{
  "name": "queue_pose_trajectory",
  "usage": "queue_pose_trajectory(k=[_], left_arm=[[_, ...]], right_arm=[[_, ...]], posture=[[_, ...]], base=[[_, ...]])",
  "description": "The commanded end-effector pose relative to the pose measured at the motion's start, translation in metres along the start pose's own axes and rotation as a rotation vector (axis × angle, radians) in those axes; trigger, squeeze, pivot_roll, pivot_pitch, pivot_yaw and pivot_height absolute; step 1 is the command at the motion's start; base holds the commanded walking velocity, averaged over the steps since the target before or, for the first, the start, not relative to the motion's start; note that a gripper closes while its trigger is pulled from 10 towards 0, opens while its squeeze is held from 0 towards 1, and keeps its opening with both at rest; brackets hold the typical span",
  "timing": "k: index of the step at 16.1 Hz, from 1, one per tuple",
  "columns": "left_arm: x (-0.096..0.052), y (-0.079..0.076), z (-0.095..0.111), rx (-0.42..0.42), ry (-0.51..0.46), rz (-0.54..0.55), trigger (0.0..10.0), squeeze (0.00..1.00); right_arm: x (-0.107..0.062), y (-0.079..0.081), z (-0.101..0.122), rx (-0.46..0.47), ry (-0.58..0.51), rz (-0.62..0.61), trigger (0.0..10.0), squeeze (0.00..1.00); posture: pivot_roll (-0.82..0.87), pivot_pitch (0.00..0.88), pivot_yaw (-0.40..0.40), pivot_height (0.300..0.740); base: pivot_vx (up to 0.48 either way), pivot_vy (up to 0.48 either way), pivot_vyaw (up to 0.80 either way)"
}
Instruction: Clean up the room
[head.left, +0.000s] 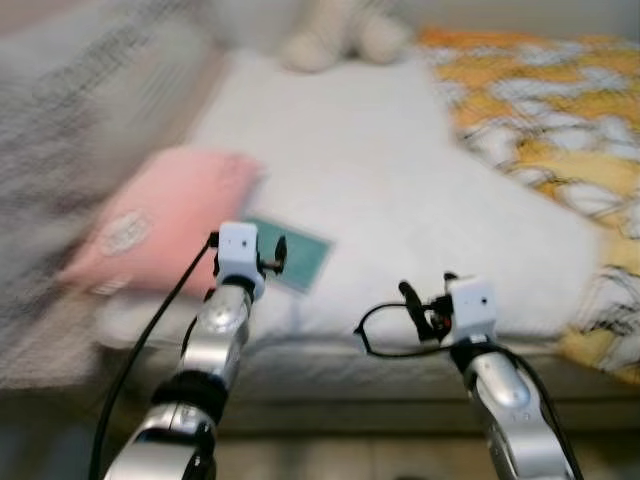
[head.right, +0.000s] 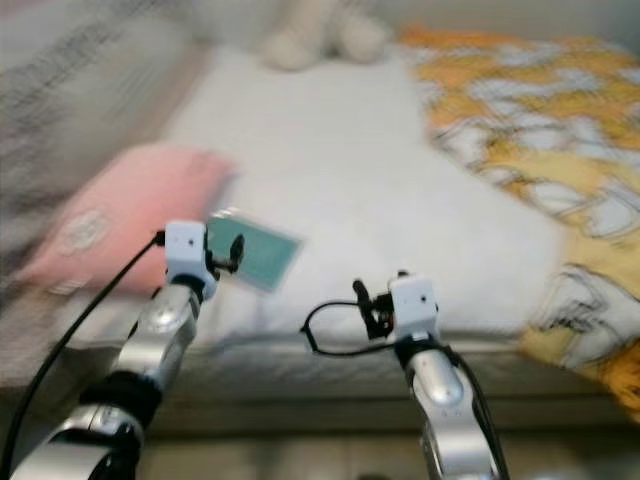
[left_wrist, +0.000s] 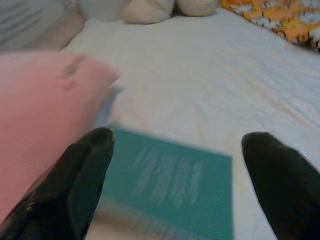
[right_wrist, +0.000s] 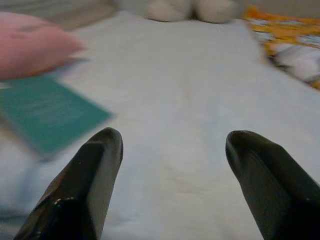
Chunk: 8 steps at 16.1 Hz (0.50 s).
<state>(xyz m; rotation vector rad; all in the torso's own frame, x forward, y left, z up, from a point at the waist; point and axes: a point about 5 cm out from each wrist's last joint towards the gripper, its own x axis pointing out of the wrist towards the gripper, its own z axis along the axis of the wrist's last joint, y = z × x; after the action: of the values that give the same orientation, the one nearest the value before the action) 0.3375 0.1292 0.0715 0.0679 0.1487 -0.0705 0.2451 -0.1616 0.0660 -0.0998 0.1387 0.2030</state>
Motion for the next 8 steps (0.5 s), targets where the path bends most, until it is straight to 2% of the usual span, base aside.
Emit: queue_pose_trajectory(k=[1,2,4,6,7,8], left_arm=[[0.003,0.003,-0.004,0.029,0.055,0.045,10.0,0.00],[0.005,0.013,-0.008,-0.002,0.099,0.082,10.0,0.00],[0.007,0.024,-0.010,0.022,0.125,0.113,10.0,0.00],[0.006,0.027,-0.013,0.014,0.144,0.104,10.0,0.00],[0.002,0.029,-0.020,0.038,0.174,0.099,10.0,0.00],[-0.007,0.031,-0.037,0.053,0.248,0.090,10.0,0.00]], right_arm=[[-0.002,-0.004,0.002,-0.003,-0.005,-0.003,10.0,0.00],[-0.003,-0.004,0.001,-0.009,0.000,0.001,10.0,0.00],[-0.006,-0.005,0.001,-0.019,0.004,-0.007,10.0,0.00],[-0.009,-0.004,-0.002,-0.021,0.025,-0.007,10.0,0.00],[-0.012,-0.003,-0.004,-0.025,0.028,0.000,10.0,0.00],[-0.015,-0.001,-0.004,-0.018,0.023,0.004,10.0,0.00]], posture=[[-0.18,0.010,0.044,0.740],[-0.19,0.016,0.041,0.740],[-0.20,0.028,0.041,0.740],[-0.20,0.040,0.044,0.740],[-0.20,0.046,0.047,0.740],[-0.21,0.056,0.048,0.740]], base=[[0.000,0.000,0.00],[0.000,0.000,0.00],[0.000,0.000,0.00],[0.000,0.000,-0.76],[0.000,0.000,-0.75],[0.000,0.000,0.00]])
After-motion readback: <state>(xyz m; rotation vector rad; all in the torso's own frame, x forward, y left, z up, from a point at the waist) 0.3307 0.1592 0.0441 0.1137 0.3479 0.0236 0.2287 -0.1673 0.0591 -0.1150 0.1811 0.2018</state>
